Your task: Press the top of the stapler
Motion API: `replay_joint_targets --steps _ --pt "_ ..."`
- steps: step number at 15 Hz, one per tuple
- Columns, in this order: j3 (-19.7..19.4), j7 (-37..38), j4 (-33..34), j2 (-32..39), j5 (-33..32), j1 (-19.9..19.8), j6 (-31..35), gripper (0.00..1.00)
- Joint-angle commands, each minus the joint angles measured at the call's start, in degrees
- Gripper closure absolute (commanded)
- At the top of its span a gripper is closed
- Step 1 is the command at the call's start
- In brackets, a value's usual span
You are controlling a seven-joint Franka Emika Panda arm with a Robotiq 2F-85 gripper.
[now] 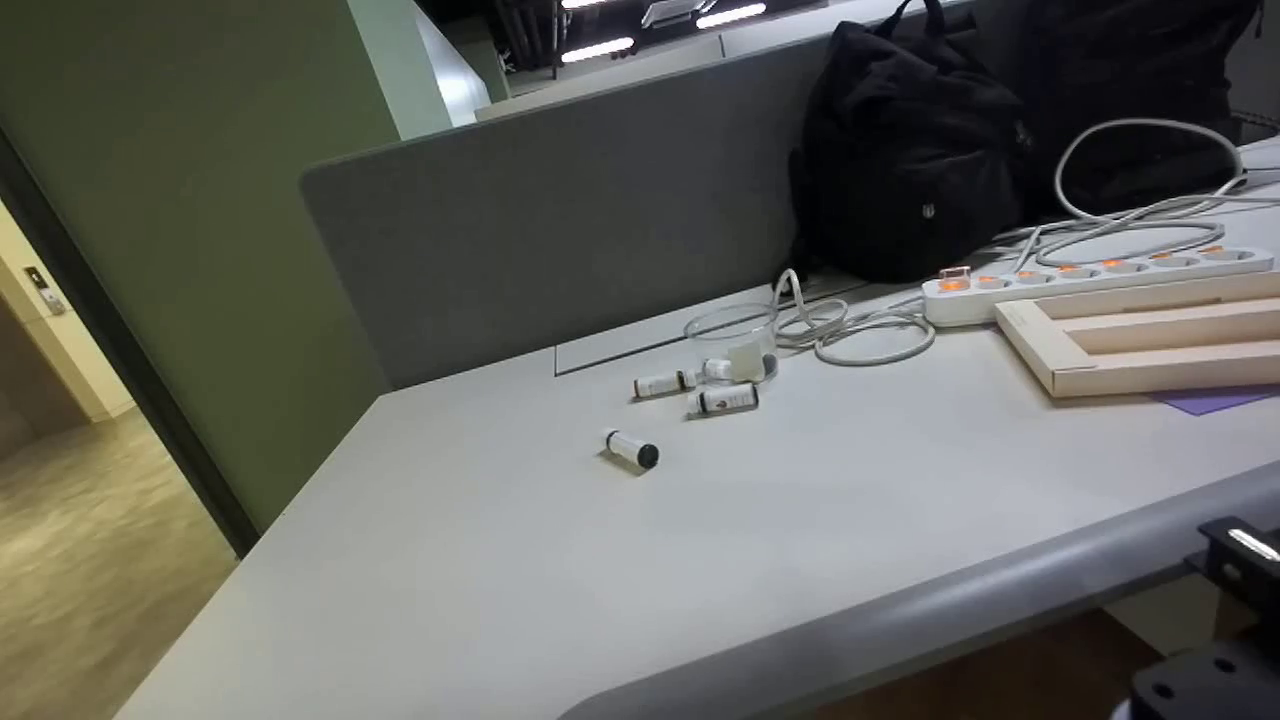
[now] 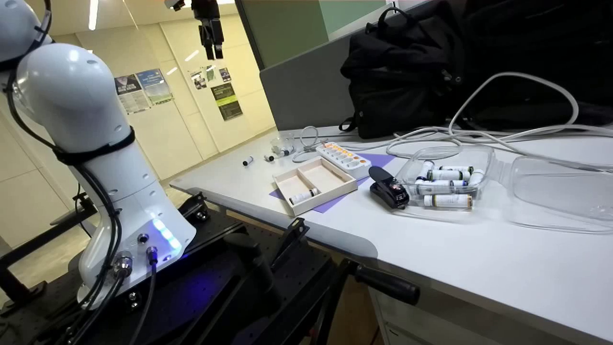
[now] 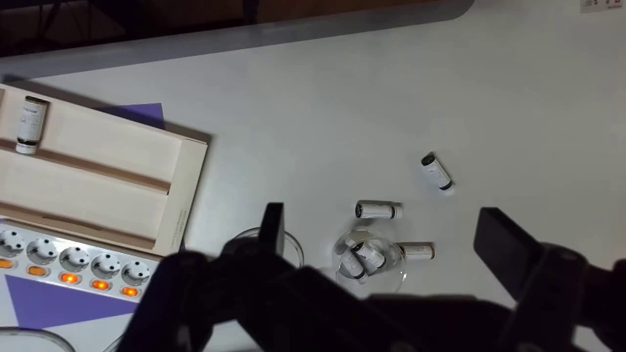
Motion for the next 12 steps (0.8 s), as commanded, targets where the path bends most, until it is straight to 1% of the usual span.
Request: replay_joint_targets --steps 1,3,4,6,8,10,11,12 --pt "-0.1 0.1 0.1 0.0 -0.1 0.1 -0.1 0.0" --pt "-1.5 -1.1 -2.9 -0.9 -2.5 -1.5 1.3 0.0" --pt "-2.0 -1.1 -4.6 -1.6 -4.5 -2.4 2.3 0.0" --pt "-3.7 -3.4 -7.7 -2.6 -9.4 -4.4 4.7 0.0" --pt "-5.7 -5.1 -11.4 -3.8 -14.3 -6.8 9.4 0.0" --pt "-7.9 -5.1 -15.1 -5.3 -19.3 -9.9 15.2 0.0" --pt "-9.3 -4.5 -16.6 -6.4 -20.8 -11.5 18.0 0.0" --pt "-11.6 -5.3 -18.0 -7.9 -19.8 -13.0 19.7 0.0"
